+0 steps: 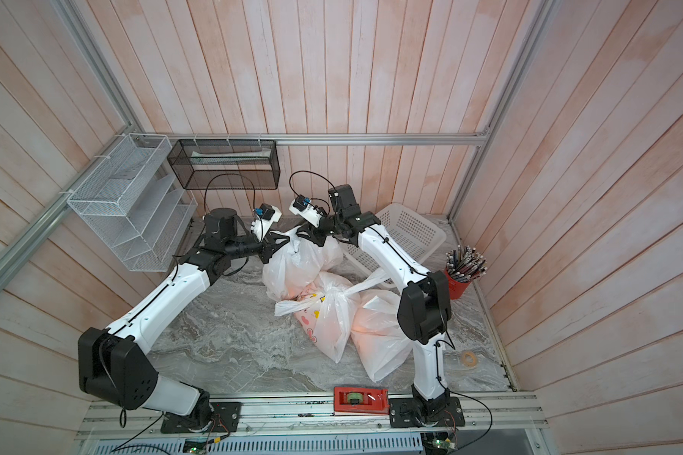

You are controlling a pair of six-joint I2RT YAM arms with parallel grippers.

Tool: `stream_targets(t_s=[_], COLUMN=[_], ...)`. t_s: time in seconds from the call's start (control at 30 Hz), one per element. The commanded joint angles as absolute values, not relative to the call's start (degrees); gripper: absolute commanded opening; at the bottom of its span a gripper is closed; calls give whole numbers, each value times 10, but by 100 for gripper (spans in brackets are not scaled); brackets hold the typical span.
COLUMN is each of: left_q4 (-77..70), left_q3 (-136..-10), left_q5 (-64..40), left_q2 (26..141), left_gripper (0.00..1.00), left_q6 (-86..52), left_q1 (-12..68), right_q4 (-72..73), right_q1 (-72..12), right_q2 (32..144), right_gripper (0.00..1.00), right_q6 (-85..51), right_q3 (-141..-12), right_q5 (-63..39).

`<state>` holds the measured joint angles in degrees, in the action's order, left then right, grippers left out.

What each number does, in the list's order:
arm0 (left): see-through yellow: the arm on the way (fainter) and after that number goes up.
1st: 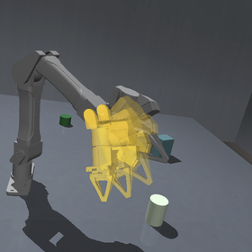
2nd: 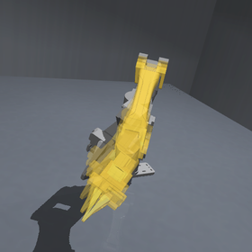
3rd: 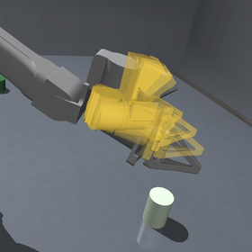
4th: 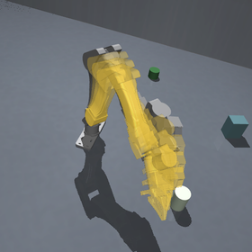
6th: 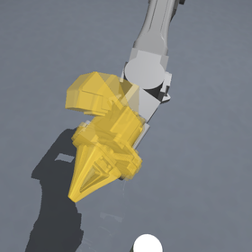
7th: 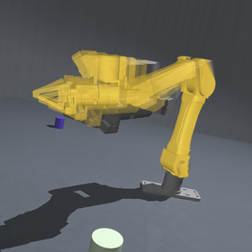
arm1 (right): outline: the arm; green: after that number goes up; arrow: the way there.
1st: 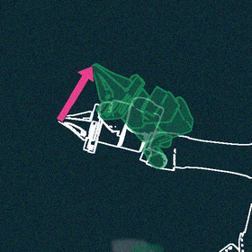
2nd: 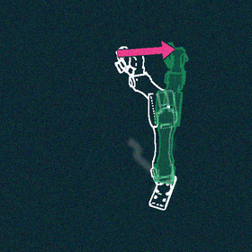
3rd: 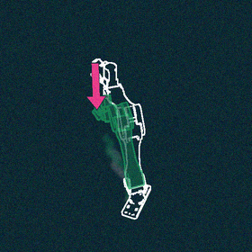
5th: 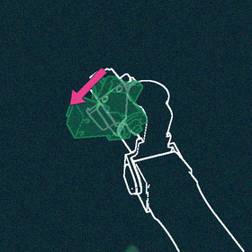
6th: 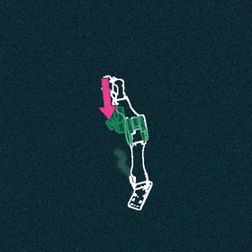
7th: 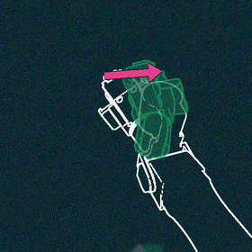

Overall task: Place the oranges into plastic bags & tie knots
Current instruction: Tie the plastic bag at the center of the board.

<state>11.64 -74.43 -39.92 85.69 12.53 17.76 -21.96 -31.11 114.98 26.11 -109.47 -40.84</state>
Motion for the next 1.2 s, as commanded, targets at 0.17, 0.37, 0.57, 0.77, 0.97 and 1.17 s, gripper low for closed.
stream_targets(t_s=[0.17,0.37,0.57,0.77,0.97,1.17], left_q4=[159,159,144,128,102,88], left_q3=[-791,-783,-756,-738,-714,-703], left_q5=[-396,-374,-353,-339,-346,-350], left_q2=[850,850,833,825,814,808], left_gripper=[0,0,0,0,0,0], left_q6=[23,-9,37,65,80,95], left_q1=[194,195,193,189,183,177], right_q4=[-16,27,-46,-40,-31,-111], right_q1=[-313,-301,-259,-229,-222,-233], right_q2=[1116,1089,1020,960,953,1015], right_gripper=[6,20,52,74,98,98], right_q6=[129,108,163,153,145,163], right_q3=[-999,-959,-931,-888,-897,-1003], right_q5=[-381,-395,-437,-477,-526,-487])
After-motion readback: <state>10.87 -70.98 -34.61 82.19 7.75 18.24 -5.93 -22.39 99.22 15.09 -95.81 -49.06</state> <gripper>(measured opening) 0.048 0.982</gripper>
